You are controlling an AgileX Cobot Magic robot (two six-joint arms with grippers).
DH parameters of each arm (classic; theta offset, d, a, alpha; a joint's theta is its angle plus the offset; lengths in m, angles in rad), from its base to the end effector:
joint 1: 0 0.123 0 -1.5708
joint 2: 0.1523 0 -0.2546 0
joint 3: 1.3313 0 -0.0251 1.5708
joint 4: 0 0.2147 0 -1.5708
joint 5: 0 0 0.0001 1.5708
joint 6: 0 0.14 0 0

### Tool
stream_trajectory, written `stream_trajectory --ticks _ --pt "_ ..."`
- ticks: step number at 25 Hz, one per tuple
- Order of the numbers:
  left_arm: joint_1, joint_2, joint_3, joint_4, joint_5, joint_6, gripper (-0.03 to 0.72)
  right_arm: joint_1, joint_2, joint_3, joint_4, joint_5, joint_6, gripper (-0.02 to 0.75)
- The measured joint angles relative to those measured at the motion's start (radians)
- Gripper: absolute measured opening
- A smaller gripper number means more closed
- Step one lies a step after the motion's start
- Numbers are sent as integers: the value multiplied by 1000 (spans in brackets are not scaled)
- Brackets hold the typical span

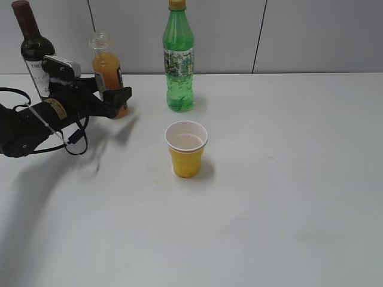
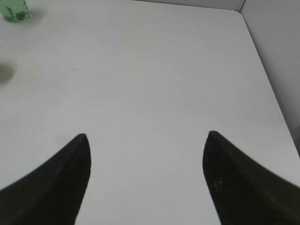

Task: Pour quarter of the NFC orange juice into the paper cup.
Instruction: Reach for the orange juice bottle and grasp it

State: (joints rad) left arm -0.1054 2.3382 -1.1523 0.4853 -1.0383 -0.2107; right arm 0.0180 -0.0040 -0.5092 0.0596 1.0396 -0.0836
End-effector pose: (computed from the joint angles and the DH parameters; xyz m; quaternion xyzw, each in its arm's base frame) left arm 0.4414 -0.1033 0.0826 0.1932 0.7180 -0.1710 0.6465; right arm 0.0376 0.0079 0.2432 -0.0439 0.8426 0.0122 0.5365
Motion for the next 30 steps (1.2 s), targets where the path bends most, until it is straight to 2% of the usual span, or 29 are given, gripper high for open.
stream_trajectory --ticks 5,13,21,24,30 --pt "-20 45 -67 -11 41 1 669 0 0 0 0 0 0 592" --pt "-21 49 -91 -27 44 2 648 0 0 0 0 0 0 592" --pt "-21 60 -91 -49 47 3 517 0 0 0 0 0 0 592" --pt "-21 60 -91 -49 47 3 445 0 0 0 0 0 0 592" --pt "-23 60 -91 -49 47 3 445 0 0 0 0 0 0 592"
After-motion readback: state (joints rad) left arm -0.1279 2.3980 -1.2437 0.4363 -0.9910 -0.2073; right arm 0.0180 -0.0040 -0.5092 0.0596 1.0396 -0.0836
